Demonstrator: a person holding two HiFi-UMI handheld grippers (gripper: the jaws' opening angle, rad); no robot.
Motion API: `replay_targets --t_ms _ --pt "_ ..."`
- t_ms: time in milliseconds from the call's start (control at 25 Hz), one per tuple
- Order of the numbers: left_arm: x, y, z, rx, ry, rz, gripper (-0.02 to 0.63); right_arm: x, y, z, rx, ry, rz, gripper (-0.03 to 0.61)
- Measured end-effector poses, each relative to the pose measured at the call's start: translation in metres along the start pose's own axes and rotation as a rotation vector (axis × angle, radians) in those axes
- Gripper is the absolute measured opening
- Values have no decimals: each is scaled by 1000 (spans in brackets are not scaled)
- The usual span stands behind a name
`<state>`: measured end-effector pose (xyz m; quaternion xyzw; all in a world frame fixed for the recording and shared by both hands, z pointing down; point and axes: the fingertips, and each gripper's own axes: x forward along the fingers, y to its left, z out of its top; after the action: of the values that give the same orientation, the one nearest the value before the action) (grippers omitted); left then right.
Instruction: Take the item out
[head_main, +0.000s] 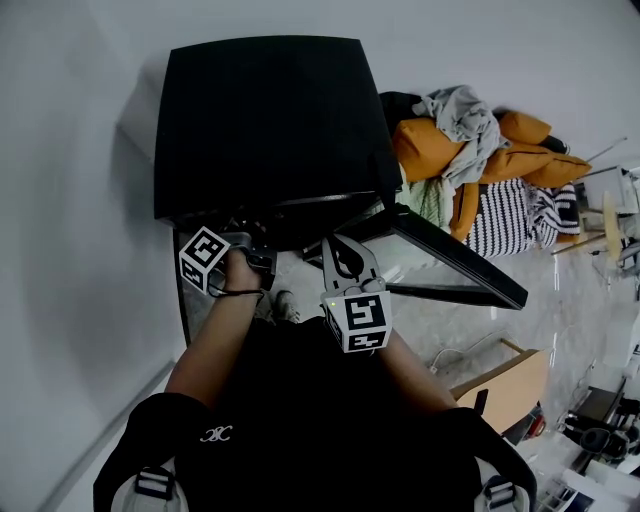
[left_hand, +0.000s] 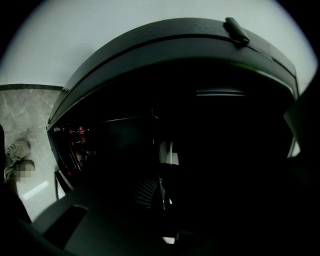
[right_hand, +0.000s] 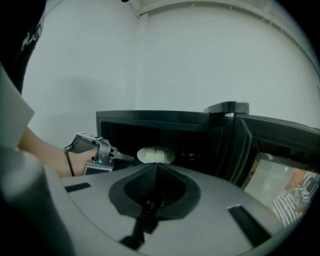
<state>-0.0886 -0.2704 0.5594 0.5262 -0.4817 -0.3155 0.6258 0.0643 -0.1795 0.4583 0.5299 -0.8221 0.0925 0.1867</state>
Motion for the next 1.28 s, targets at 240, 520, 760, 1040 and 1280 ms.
replay_targets --t_ms 240,520,760,1040,1280 --pt "-5 2 -2 -24 5 24 38 -5 -8 -4 23 2 -19 8" --pt "-15 5 -7 -40 23 47 38 -6 -13 -12 34 14 -34 8" --pt "-27 10 -14 -31 48 77 40 3 -4 -14 29 13 -2 8" --pt "-43 13 -22 -37 70 96 40 14 9 -14 71 13 41 8" --pt "-53 16 -27 -33 75 105 40 31 3 -19 231 23 15 8"
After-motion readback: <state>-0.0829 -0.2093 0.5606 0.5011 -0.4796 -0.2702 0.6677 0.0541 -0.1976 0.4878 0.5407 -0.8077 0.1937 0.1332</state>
